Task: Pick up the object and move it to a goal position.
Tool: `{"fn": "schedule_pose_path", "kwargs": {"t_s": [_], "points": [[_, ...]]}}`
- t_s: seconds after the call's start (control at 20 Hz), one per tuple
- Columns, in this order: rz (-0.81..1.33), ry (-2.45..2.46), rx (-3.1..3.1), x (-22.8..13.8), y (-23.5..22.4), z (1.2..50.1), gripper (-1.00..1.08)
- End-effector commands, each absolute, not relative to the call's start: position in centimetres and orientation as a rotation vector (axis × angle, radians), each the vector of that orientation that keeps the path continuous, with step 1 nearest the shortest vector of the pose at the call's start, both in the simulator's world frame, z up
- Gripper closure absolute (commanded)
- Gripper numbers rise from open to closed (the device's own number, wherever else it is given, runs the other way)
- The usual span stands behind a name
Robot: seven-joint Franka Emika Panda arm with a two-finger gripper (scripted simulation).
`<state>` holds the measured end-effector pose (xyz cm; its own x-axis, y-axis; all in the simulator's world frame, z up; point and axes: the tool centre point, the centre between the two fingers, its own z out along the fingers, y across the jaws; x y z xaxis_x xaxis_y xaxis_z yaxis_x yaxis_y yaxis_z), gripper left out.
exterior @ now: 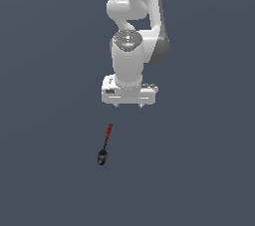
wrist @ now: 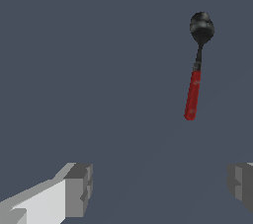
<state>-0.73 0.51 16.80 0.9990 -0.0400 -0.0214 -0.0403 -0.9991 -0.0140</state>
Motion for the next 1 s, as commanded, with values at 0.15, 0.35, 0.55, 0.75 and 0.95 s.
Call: {"fn": "schedule_pose_path", "kwargs": {"t_s": [0.15,0.35,0.55,0.75,0.95], "points": [[0.033,0.052,-3.124,-0.7,0.8,16.9,-0.92],[0.034,0.013,-3.115,-0.8,1.7,17.5,-0.92],[0.034,-0.002,-3.112,-1.0,2.2,17.8,-0.92],[0.033,0.004,-3.113,-0.8,1.9,17.6,-0.92],[0.031,0.01,-3.114,0.0,1.3,17.0,-0.92]]}}
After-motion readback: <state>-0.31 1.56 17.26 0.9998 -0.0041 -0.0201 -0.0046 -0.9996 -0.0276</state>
